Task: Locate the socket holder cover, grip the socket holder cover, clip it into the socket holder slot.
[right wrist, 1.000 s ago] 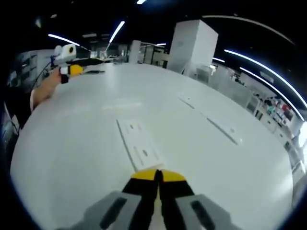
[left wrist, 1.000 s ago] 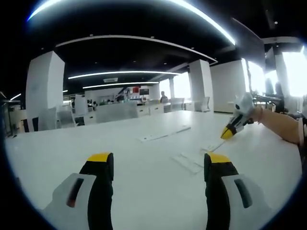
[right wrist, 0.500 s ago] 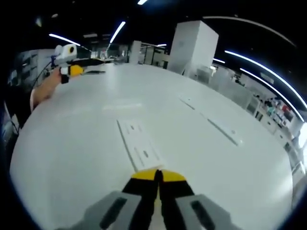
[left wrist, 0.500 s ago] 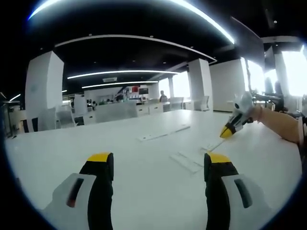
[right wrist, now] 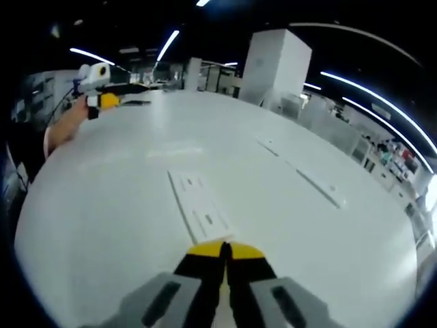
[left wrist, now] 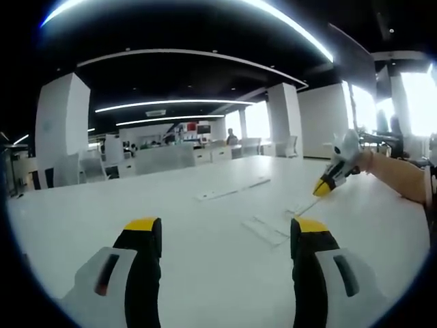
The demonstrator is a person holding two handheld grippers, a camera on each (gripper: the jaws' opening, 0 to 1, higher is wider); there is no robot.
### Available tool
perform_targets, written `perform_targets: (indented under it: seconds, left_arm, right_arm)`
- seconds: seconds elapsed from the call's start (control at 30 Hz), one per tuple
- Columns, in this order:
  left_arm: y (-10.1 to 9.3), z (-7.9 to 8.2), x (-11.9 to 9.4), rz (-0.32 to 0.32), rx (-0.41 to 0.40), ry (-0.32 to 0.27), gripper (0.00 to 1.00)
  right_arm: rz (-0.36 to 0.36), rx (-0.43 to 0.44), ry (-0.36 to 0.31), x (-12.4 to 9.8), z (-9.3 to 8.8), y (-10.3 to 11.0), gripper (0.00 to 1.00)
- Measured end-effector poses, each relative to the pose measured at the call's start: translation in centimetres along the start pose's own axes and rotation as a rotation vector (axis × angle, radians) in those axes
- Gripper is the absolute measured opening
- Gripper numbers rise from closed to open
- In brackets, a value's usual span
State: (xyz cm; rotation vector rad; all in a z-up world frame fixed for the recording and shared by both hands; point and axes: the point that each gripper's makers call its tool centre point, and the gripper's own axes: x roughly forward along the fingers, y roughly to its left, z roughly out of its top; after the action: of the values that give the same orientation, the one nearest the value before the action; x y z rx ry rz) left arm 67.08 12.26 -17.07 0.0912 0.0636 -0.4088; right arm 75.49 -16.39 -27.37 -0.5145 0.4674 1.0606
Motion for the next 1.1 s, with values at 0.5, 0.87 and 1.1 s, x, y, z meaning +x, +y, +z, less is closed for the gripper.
perform_targets:
  seconds: [0.5,0.87,1.1]
  left_arm:
    - [-0.1,-0.11,0.11,-0.004,-0.001,0.004,0.76]
    - [-0.06,-0.11,0.15,-0.004,0.004,0.006,0.76]
    - [-0.07,-0.11,0.14,-0.005,0.005,0.007,0.76]
  right_arm:
    - [0.003,-0.004,-0.004,-0.09,0.1,0.2,0.04]
    - [0.003,-0.012,-0.005,0.04,0.23,0.14,0.04]
    - [0.003,-0.015,-0.006,0.1,0.25,0.27,0.04]
